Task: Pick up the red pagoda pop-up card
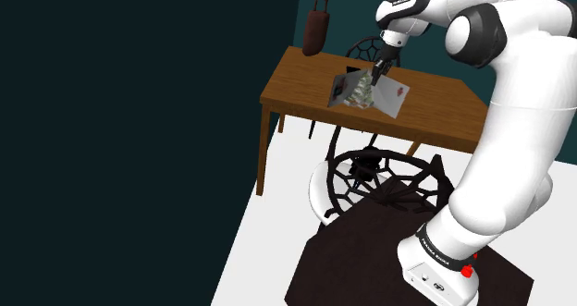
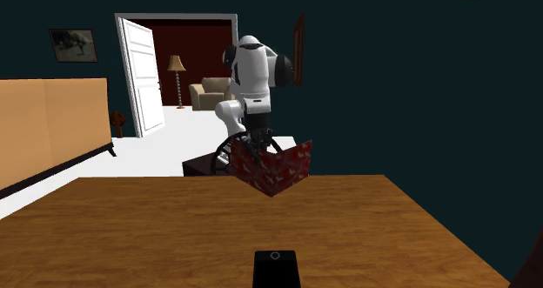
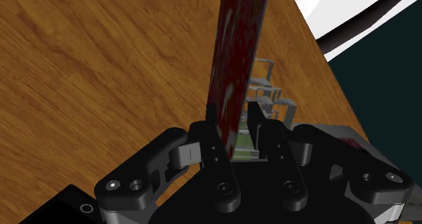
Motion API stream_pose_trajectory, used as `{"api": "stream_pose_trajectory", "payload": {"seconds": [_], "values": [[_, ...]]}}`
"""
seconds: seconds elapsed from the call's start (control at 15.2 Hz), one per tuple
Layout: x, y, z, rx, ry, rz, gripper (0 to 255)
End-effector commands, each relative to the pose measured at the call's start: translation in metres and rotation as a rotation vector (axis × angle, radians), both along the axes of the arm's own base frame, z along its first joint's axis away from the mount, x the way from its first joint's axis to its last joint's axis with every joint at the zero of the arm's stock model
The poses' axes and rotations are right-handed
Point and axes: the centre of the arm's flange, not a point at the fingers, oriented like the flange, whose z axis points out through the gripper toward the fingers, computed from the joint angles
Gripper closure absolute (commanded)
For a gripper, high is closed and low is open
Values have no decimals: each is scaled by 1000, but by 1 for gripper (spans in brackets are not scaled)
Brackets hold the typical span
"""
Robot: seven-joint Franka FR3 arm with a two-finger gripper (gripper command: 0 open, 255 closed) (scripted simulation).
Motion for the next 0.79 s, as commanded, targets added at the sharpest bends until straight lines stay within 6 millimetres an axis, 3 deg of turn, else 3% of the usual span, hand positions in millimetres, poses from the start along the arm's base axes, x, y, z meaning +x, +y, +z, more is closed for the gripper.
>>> {"api": "stream_pose_trajectory", "payload": {"seconds": [0.0, 0.73], "values": [[0, 0, 10, 0, 0, 0, 255], [0, 0, 68, 0, 0, 0, 255]]}}
